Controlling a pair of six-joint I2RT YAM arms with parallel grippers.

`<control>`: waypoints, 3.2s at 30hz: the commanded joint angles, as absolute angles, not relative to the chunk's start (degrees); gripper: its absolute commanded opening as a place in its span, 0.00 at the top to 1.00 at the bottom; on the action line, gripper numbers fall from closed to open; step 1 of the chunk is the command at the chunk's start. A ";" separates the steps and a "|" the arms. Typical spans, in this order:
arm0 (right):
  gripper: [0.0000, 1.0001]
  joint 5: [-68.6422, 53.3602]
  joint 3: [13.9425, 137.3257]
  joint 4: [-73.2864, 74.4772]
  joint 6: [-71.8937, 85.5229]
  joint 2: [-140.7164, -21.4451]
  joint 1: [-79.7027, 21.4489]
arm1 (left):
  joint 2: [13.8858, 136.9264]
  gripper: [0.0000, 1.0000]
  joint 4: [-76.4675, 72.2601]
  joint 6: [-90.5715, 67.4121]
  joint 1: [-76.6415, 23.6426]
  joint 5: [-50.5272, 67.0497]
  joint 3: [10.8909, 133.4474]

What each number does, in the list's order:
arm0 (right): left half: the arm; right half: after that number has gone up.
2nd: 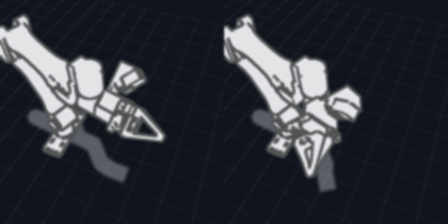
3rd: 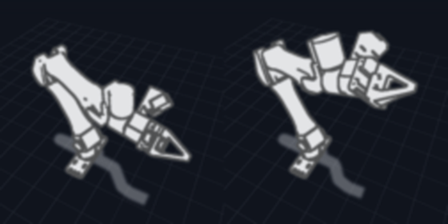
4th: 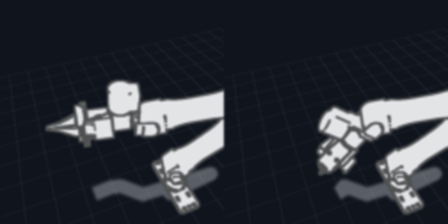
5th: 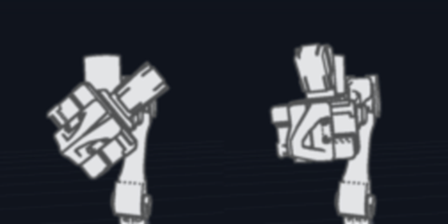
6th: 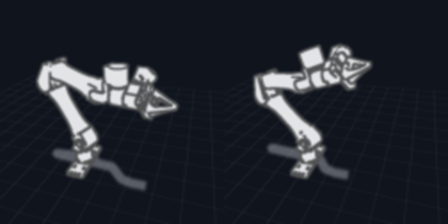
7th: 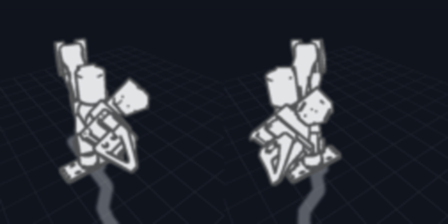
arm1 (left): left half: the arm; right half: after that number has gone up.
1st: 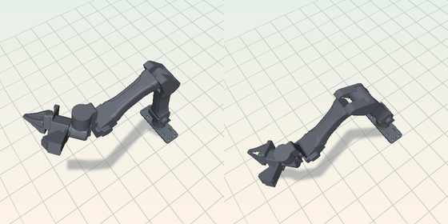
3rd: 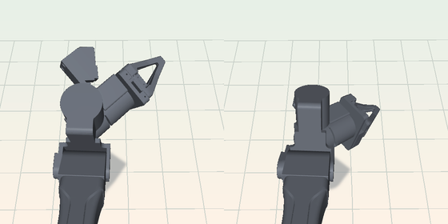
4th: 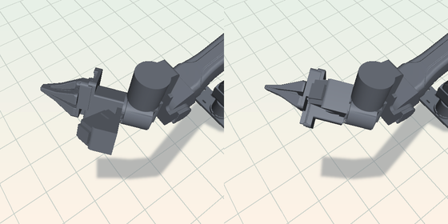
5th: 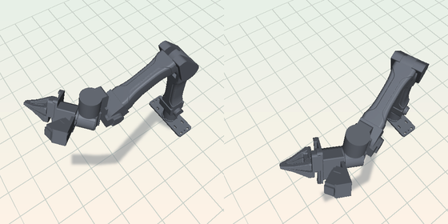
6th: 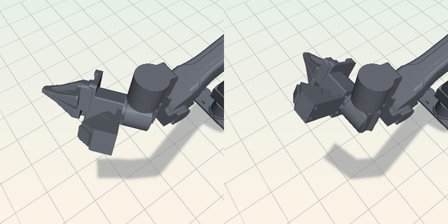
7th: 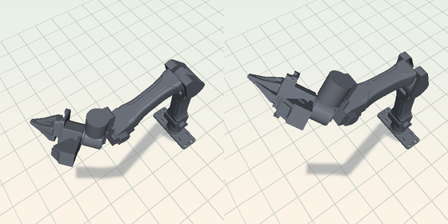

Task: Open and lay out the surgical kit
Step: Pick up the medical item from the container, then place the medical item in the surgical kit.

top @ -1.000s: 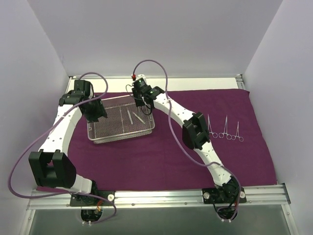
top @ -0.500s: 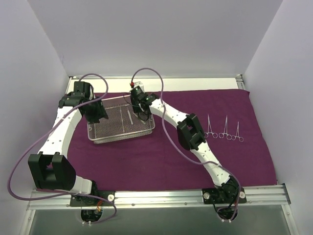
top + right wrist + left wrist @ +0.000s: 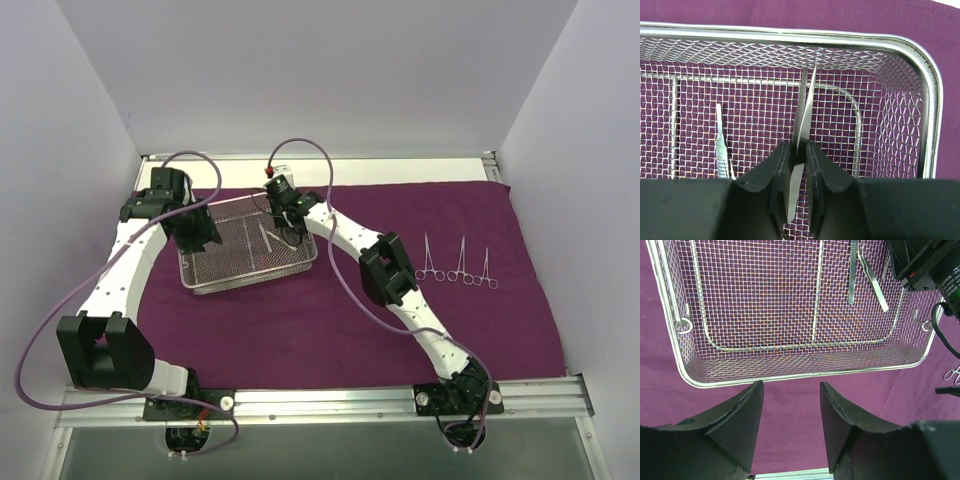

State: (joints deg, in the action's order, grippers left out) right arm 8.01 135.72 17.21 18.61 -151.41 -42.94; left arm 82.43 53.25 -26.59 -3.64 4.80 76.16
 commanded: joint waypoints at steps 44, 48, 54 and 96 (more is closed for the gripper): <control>1.00 -37.37 94.13 6.33 15.91 -107.67 -41.75 | 87.01 0.42 33.48 -45.79 -7.29 37.71 72.16; 1.00 -35.08 93.96 6.77 15.38 -106.79 -42.36 | 87.19 0.42 37.00 -45.35 -7.56 35.86 73.47; 1.00 -34.11 94.39 7.73 14.15 -106.96 -43.50 | 88.06 0.51 38.05 -45.97 -8.00 33.93 74.62; 0.74 -5.72 112.41 32.52 4.75 -119.35 -54.23 | 89.47 0.98 52.47 -50.62 -12.22 20.48 81.21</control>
State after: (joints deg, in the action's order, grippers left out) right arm -8.03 110.08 30.39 5.65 -118.58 -53.71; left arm 91.72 53.36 -49.47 -12.01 19.77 81.54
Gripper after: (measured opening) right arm 0.278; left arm 0.039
